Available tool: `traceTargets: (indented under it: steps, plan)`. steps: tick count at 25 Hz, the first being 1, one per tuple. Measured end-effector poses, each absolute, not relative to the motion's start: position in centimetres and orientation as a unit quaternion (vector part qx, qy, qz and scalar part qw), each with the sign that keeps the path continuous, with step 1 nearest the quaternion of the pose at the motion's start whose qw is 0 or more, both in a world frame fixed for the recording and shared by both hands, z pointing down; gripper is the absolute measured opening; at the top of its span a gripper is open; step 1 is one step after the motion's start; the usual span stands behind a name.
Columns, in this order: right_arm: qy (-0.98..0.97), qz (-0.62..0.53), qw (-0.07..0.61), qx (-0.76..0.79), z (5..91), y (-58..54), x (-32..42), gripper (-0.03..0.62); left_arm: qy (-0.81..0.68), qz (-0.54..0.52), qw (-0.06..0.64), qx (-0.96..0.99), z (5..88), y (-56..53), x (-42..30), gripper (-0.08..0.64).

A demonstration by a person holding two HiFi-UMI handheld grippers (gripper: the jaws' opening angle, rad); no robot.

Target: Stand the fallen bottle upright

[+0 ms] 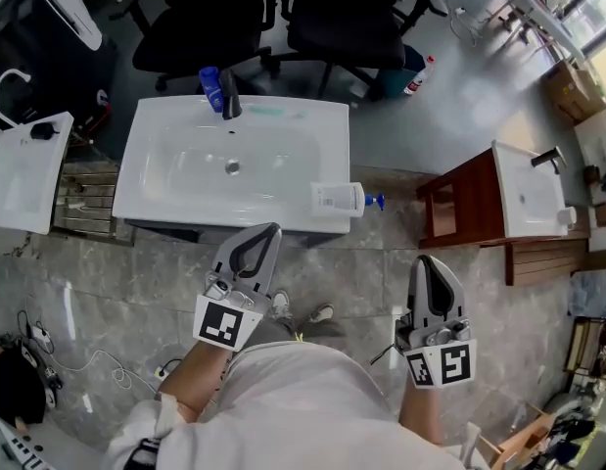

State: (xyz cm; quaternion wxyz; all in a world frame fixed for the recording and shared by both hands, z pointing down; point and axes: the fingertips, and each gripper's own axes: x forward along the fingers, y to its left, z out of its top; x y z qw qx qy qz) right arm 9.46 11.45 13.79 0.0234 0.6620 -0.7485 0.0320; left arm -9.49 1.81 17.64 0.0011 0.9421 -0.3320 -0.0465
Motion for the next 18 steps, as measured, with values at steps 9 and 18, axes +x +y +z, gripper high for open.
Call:
traceTargets:
  steps: [9, 18]
  plan:
    - [-0.767, 0.04, -0.01, 0.64, 13.7, 8.7, 13.1, 0.038, -0.345, -0.022, -0.02, 0.938, 16.3, 1.8, -6.0, 0.015]
    - [-0.784, 0.052, -0.032, 0.618, 13.4, 6.2, 16.7, 0.038, -0.377, -0.017, -0.034, 0.925, 14.9, 1.7, -3.8, 0.015]
